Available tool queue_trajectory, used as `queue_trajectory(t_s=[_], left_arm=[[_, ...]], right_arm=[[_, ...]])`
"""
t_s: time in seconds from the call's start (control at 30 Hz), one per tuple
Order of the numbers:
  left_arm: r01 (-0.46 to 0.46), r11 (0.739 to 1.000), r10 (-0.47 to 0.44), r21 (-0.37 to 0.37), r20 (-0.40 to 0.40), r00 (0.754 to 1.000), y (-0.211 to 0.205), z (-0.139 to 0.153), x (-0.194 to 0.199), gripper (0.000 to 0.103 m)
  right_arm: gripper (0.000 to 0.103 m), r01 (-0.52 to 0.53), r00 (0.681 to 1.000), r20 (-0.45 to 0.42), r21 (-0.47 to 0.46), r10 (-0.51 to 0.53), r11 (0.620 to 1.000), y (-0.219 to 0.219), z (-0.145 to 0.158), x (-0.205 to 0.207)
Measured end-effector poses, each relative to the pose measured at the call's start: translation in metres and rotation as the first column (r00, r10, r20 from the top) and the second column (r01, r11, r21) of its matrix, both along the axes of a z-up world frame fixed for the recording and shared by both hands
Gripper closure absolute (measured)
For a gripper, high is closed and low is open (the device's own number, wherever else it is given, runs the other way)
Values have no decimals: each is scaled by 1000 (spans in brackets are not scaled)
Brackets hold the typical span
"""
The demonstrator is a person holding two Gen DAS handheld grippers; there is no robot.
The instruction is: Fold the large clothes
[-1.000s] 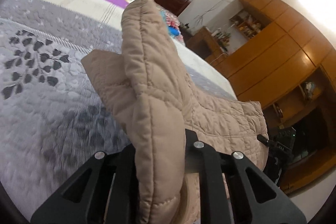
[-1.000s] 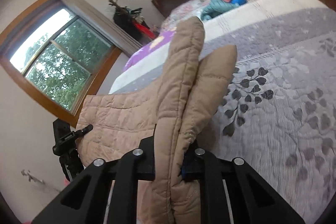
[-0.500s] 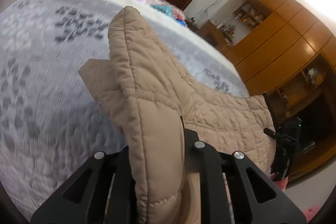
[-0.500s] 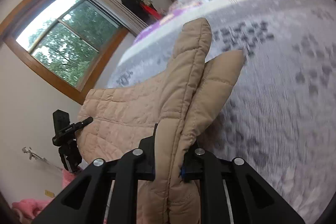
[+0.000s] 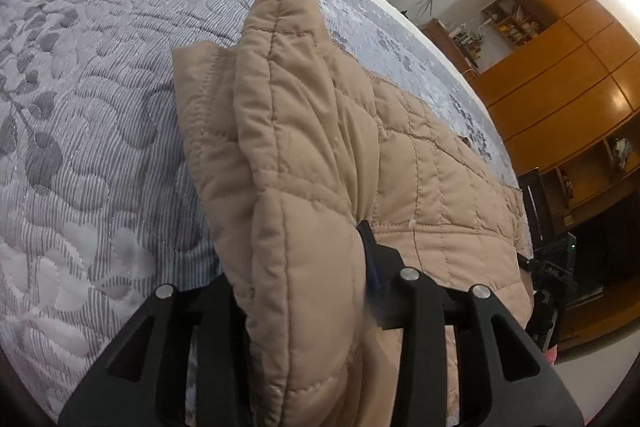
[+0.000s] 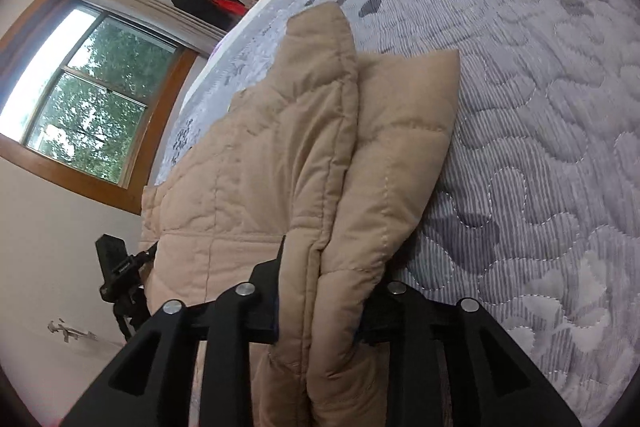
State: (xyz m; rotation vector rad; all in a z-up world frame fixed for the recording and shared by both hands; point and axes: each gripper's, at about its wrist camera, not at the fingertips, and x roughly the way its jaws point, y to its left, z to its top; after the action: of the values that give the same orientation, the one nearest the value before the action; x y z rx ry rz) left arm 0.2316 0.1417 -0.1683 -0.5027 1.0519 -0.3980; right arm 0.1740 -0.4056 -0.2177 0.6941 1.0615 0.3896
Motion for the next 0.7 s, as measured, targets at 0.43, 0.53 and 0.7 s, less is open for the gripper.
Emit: queue_trajectory(t_s=[0.43, 0.53, 0.7], left_arm=[[-172, 983, 169, 67, 44, 985, 40, 55, -70, 57], [-214, 973, 211, 89, 48, 976, 48, 63, -97, 52], [-294, 947, 291, 126, 42, 956, 48, 64, -137, 43]], right_arm=[[67, 38, 994, 113, -282, -6, 959, 3, 81, -69], [71, -39, 992, 98, -361, 80, 932, 31, 93, -83], [79, -123, 979, 91, -446, 181, 887, 66, 103, -99]])
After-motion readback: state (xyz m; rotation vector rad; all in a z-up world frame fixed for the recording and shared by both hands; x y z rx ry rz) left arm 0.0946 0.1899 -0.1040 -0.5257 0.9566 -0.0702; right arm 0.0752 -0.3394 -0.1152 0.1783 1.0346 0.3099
